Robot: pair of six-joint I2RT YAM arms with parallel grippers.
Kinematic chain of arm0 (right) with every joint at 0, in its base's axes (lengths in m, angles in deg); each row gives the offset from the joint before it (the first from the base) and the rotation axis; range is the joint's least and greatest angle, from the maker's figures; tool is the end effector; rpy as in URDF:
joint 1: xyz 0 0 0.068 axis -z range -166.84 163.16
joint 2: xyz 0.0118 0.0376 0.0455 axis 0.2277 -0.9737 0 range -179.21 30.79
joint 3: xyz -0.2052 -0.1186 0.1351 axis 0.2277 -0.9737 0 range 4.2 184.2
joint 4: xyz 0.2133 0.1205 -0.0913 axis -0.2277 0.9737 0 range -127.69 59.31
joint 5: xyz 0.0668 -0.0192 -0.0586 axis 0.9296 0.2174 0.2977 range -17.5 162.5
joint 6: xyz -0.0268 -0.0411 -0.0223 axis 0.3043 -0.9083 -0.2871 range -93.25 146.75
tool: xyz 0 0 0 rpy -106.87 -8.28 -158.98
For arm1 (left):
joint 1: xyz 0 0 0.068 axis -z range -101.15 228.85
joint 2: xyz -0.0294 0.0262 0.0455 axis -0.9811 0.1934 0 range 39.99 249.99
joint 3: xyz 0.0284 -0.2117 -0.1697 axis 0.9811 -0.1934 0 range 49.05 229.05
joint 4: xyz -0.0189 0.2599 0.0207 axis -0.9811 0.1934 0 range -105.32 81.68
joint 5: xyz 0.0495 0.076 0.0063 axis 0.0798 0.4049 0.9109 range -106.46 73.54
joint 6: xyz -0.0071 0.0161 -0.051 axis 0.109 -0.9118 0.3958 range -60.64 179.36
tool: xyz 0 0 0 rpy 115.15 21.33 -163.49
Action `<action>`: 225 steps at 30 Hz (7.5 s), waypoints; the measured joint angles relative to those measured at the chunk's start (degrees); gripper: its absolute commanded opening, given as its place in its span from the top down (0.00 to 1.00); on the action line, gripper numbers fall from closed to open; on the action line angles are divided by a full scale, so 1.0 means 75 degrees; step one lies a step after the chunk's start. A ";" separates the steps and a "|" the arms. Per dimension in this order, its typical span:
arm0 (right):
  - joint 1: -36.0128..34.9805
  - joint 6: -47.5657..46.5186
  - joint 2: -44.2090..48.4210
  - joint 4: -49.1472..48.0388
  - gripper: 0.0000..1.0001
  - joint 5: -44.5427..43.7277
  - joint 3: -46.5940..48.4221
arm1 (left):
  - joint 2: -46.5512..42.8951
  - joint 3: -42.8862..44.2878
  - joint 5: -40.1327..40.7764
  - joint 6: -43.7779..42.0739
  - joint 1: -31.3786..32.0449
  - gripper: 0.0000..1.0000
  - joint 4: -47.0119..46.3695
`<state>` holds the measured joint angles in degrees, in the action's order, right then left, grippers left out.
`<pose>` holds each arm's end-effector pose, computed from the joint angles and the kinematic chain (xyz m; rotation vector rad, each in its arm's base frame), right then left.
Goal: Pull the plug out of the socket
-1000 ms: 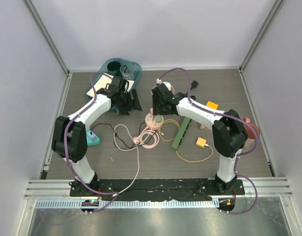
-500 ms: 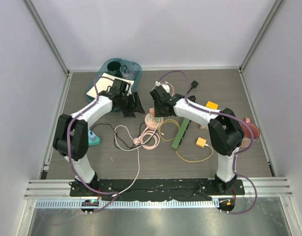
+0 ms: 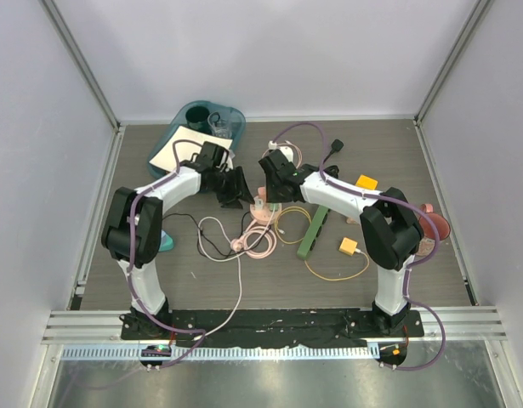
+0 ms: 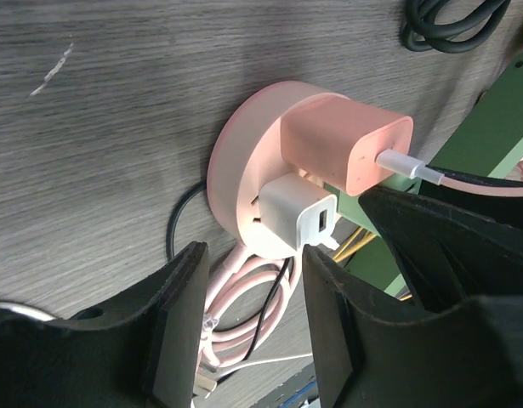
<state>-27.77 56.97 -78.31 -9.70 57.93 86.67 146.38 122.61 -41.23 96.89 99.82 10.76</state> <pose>0.3194 0.2652 0.2184 -0.1314 2.4881 0.2032 0.3567 -0.1527 0.1933 -0.2289 2.7336 -0.8970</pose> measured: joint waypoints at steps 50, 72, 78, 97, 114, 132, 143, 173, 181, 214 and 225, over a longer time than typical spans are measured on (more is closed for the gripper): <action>-0.0361 0.0254 0.0090 0.0047 0.99 -0.0294 -0.0003 | 0.0758 0.1309 0.0513 -0.0064 0.0498 0.78 0.1274; -0.0388 0.0411 -0.0119 0.0455 0.99 -0.0358 0.0358 | 0.0813 0.1463 0.0731 -0.0055 0.0592 0.79 0.1425; -0.0090 0.0615 0.0064 0.0096 0.99 0.0178 -0.0003 | 0.0848 0.1521 0.0822 -0.0052 0.0638 0.79 0.1378; 0.0143 0.0714 0.0149 0.0038 0.99 0.0676 -0.0099 | 0.0889 0.1661 0.1055 -0.0055 0.0734 0.79 0.1568; -0.0157 0.0411 0.0050 0.0592 0.99 0.0152 0.0323 | 0.0909 0.1754 0.1166 -0.0055 0.0772 0.80 0.1807; -0.0481 0.0070 -0.0455 0.1373 0.99 -0.0393 0.1230 | 0.0930 0.1845 0.1381 -0.0061 0.0857 0.80 0.1909; -0.0347 0.0210 -0.0452 0.1274 0.99 -0.0178 0.1186 | 0.0944 0.1880 0.1425 -0.0055 0.0860 0.80 0.1923; -0.0344 0.0265 -0.0487 0.1463 0.99 -0.0219 0.1376 | 0.0965 0.1996 0.1792 -0.0064 0.0985 0.82 0.1993; -0.0198 0.0603 -0.0012 0.0714 0.99 0.0029 0.0463 | 0.1014 0.2055 0.1848 -0.0090 0.1096 0.82 0.1979; -0.0391 0.0866 0.0589 0.0405 0.99 -0.0213 -0.0251 | 0.0437 0.1306 0.1682 -0.0659 0.1075 0.47 0.1696; -0.0481 0.0871 0.0833 -0.0026 0.99 -0.0006 -0.0408 | -0.0277 0.0659 0.1122 -0.0280 0.0755 0.53 0.0883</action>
<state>-31.37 63.51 -72.06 -9.90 57.88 83.61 144.31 127.54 -32.82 94.80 105.48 17.38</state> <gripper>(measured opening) 0.330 0.449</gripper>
